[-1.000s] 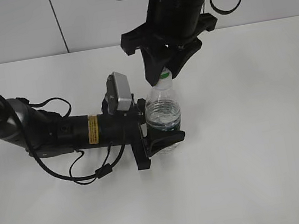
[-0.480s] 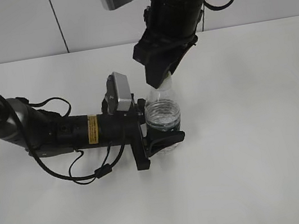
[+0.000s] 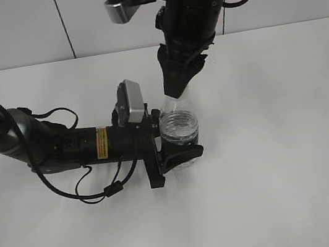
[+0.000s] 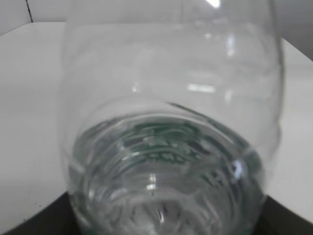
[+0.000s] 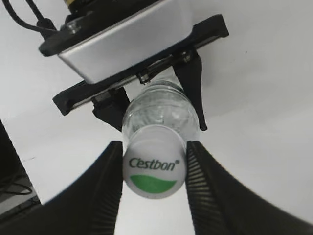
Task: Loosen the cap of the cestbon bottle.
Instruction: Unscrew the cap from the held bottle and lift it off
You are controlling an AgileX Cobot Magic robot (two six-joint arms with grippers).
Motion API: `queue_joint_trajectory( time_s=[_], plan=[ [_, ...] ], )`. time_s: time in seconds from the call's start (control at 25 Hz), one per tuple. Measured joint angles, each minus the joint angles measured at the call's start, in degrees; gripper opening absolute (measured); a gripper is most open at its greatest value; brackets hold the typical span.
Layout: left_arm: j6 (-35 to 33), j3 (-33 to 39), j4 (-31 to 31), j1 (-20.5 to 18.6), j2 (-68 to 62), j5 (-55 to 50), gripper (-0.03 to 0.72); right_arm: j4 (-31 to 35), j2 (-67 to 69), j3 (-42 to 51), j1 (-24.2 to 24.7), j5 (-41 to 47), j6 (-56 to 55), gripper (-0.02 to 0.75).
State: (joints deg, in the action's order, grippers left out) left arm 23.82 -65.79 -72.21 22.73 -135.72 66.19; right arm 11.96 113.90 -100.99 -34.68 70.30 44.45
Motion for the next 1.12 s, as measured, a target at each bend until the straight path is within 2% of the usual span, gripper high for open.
queue_joint_trajectory(
  time_s=[0.84, 1.12],
  plan=[
    [0.05, 0.0, -0.67, -0.11, -0.06, 1.03, 0.412, -1.5, -0.28, -0.01, -0.25, 0.6, 29.93, 0.298],
    [0.05, 0.0, -0.72, -0.11, -0.06, 1.15, 0.412, -1.65, -0.34, -0.01, -0.27, 0.65, 32.92, 0.297]
  ],
)
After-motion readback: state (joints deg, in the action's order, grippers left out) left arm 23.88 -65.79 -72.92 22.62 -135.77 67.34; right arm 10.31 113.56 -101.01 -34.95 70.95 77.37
